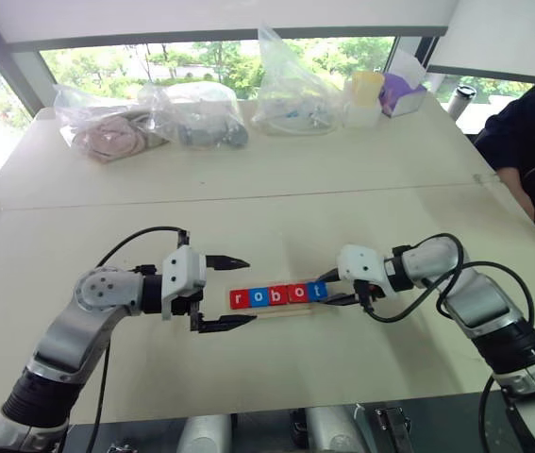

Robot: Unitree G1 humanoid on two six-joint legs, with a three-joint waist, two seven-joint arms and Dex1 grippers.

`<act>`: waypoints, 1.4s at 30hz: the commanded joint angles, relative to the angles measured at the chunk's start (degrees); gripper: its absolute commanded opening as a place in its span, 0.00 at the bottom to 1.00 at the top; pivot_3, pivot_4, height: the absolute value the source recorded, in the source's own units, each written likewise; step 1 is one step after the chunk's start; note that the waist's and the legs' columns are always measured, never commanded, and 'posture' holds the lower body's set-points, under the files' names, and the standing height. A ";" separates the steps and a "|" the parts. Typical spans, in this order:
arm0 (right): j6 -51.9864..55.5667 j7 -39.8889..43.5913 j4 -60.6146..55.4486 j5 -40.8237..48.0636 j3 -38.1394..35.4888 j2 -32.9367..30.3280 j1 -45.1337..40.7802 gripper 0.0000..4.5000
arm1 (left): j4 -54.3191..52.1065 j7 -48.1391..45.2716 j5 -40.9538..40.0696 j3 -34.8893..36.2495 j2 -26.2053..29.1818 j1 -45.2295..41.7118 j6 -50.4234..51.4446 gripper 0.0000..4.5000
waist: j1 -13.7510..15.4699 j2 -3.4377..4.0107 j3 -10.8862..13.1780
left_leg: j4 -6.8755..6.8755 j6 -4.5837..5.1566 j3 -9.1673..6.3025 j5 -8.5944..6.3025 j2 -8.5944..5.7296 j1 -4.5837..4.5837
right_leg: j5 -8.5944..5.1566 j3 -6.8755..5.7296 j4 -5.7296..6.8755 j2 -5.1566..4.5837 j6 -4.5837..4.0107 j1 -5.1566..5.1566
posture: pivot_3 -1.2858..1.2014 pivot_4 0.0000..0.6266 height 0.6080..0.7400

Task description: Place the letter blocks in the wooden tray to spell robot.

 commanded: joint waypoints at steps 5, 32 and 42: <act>-0.12 0.34 -0.51 -0.91 0.79 1.10 -0.96 0.25 | -2.44 0.37 -0.63 1.18 0.57 0.20 -0.03 1.00 | 0.00 0.00 0.00 | 0.01 0.00 0.00 0.00 0.00 0.01 | 0.00 0.00 0.02 0.00 0.00 0.00 | 0.52 0.24 1.00; 5.93 1.08 -3.07 1.45 -3.12 0.13 -3.11 0.99 | -2.88 0.80 -1.03 1.54 0.52 0.60 0.36 1.00 | 0.03 0.00 0.00 | 0.03 0.00 -0.01 0.00 -0.01 0.00 | 0.00 0.00 0.04 -0.01 0.00 0.00 | 0.52 0.24 1.00; 17.79 2.23 -18.48 11.79 -15.23 -11.43 5.55 0.99 | -8.51 2.54 -9.00 10.15 7.65 4.83 12.73 1.00 | -0.01 0.02 0.01 | 0.02 0.01 -0.04 -0.01 0.01 0.01 | -0.09 -0.02 0.05 -0.01 -0.10 0.00 | 0.52 0.24 1.00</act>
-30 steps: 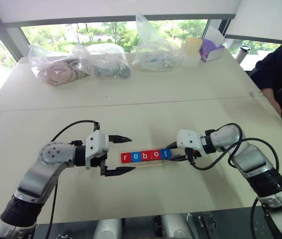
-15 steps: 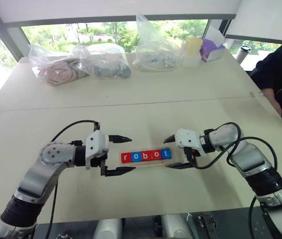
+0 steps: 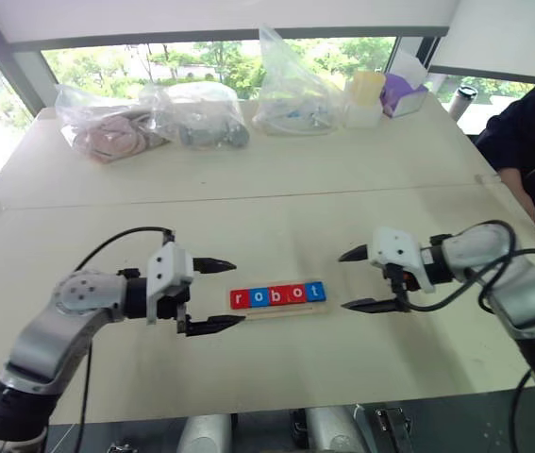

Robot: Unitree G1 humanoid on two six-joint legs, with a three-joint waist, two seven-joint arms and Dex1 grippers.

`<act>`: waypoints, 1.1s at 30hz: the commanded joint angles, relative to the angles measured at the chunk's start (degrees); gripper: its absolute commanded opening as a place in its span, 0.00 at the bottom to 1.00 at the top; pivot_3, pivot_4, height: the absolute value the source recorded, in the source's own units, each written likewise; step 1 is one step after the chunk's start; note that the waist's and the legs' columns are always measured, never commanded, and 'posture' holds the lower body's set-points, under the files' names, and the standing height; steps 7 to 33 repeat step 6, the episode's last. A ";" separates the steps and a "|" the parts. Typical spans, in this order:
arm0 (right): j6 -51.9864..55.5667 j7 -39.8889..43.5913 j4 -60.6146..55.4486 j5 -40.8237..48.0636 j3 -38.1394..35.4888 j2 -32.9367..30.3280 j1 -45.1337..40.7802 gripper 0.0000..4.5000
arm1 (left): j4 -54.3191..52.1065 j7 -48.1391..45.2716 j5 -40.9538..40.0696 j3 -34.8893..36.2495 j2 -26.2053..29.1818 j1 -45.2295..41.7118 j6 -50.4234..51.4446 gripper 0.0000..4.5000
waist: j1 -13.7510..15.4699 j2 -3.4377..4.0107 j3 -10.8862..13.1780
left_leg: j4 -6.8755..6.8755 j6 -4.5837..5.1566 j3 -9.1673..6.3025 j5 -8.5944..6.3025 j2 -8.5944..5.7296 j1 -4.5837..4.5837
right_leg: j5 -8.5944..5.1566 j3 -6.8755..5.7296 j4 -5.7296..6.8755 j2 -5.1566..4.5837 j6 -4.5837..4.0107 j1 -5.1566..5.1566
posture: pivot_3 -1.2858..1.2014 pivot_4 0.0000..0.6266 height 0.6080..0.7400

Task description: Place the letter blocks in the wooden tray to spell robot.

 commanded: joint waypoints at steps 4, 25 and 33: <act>3.69 -0.40 -6.51 5.29 -5.87 -3.90 2.33 0.99 | -1.88 -0.46 -3.69 6.10 3.90 1.89 3.32 1.00 | -0.05 0.01 0.00 | 0.00 0.00 0.01 0.00 0.01 0.02 | -0.04 0.00 0.02 0.01 -0.05 0.00 | 0.52 0.24 1.00; 4.26 -0.73 -7.05 5.98 -6.24 -4.49 2.64 0.99 | -1.93 -0.61 -4.12 6.63 4.20 2.00 3.38 1.00 | -0.04 0.01 0.00 | 0.00 0.00 0.02 0.00 0.00 0.02 | -0.04 0.00 0.01 0.00 -0.06 0.00 | 0.52 0.24 1.00; 4.26 -0.73 -7.05 5.98 -6.24 -4.49 2.64 0.99 | -1.93 -0.61 -4.12 6.63 4.20 2.00 3.38 1.00 | -0.04 0.01 0.00 | 0.00 0.00 0.02 0.00 0.00 0.02 | -0.04 0.00 0.01 0.00 -0.06 0.00 | 0.52 0.24 1.00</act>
